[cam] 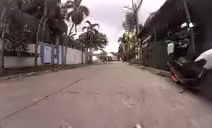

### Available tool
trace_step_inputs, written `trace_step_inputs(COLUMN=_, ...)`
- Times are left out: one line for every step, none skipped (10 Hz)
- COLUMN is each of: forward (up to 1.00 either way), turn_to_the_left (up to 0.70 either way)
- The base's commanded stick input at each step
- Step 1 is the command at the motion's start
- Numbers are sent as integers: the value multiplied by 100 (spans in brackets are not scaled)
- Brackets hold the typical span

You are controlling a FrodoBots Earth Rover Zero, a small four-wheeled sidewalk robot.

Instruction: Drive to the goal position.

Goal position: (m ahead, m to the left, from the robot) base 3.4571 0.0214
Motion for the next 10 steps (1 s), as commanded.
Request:
trace_step_inputs(forward=100, turn_to_the_left=4)
trace_step_inputs(forward=100, turn_to_the_left=4)
trace_step_inputs(forward=100, turn_to_the_left=4)
trace_step_inputs(forward=100, turn_to_the_left=4)
trace_step_inputs(forward=100, turn_to_the_left=4)
trace_step_inputs(forward=100, turn_to_the_left=4)
trace_step_inputs(forward=100, turn_to_the_left=4)
trace_step_inputs(forward=100, turn_to_the_left=4)
trace_step_inputs(forward=100, turn_to_the_left=4)
trace_step_inputs(forward=100, turn_to_the_left=4)
